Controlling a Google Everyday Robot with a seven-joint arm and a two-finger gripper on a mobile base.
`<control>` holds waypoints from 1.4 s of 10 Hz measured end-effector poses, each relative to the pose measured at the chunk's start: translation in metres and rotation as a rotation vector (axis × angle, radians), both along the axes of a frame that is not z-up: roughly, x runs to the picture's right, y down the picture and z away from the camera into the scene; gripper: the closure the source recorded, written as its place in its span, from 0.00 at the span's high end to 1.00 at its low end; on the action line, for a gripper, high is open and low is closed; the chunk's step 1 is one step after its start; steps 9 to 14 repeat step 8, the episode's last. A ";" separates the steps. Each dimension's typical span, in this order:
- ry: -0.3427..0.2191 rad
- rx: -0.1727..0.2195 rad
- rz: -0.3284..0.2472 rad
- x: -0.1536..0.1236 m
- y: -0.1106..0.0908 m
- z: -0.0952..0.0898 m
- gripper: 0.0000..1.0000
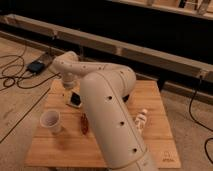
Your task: Place the eraser on the white sponge
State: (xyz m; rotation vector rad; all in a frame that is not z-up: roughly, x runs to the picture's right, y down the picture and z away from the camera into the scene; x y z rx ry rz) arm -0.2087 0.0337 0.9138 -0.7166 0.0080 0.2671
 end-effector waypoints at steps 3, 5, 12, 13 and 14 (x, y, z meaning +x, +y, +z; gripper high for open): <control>-0.011 0.013 0.027 0.005 -0.010 -0.008 0.80; -0.015 0.013 0.025 0.002 -0.009 -0.009 0.80; -0.015 0.013 0.024 0.002 -0.009 -0.009 0.80; -0.015 0.013 0.024 0.002 -0.009 -0.009 0.80; -0.015 0.013 0.024 0.002 -0.009 -0.009 0.80</control>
